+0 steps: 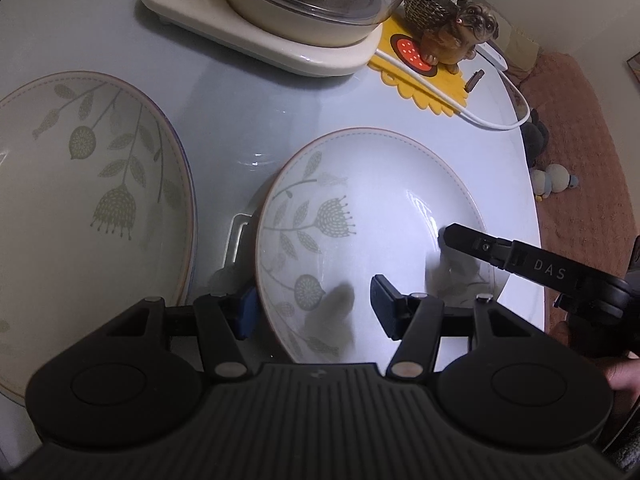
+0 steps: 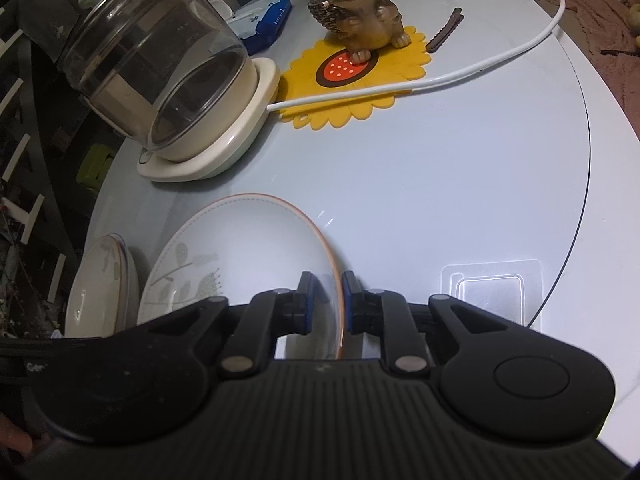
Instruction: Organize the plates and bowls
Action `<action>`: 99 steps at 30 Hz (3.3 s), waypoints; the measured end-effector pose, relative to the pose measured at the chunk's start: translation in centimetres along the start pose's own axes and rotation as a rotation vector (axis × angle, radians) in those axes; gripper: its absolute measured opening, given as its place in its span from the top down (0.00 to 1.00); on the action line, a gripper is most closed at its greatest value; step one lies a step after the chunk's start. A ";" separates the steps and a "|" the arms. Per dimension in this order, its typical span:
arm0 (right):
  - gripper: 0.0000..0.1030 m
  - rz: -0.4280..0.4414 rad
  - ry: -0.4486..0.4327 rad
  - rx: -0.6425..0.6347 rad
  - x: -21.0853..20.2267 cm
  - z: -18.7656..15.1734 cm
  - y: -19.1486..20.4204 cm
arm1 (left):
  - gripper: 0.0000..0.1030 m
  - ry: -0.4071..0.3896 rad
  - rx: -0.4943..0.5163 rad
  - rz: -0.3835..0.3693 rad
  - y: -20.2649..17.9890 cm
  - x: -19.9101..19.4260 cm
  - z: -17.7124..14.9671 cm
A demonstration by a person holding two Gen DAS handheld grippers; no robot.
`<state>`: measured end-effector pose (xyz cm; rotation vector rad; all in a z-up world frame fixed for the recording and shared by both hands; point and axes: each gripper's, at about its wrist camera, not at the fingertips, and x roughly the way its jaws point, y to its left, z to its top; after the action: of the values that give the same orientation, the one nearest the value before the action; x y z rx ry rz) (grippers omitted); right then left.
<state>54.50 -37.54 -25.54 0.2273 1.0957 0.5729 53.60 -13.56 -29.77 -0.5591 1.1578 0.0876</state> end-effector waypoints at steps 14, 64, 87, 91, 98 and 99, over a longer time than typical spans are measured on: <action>0.82 0.007 -0.018 0.015 -4.1 0.2 1.8 | 0.39 -0.009 -0.032 -0.061 -0.7 -4.2 -0.1; 0.82 0.029 0.051 -0.092 1.1 -2.7 22.2 | 0.39 -0.081 -0.127 -0.018 18.6 -16.0 2.3; 0.82 -0.089 0.063 -0.111 5.2 -2.5 22.3 | 0.39 0.024 -0.073 0.002 19.0 -11.3 4.2; 0.82 -0.090 0.063 -0.100 5.5 -2.3 22.3 | 0.39 0.050 -0.069 0.009 18.8 -11.2 4.7; 0.81 -0.083 0.109 -0.040 6.1 -2.8 22.0 | 0.39 0.123 -0.129 0.025 19.3 -10.7 5.2; 0.81 -0.079 0.114 -0.028 6.2 -2.8 21.8 | 0.39 0.133 -0.142 0.022 19.5 -10.7 5.2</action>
<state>46.98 -16.25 -21.84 0.1280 1.2005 0.5356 46.82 7.97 -26.14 -0.6854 1.2940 0.1545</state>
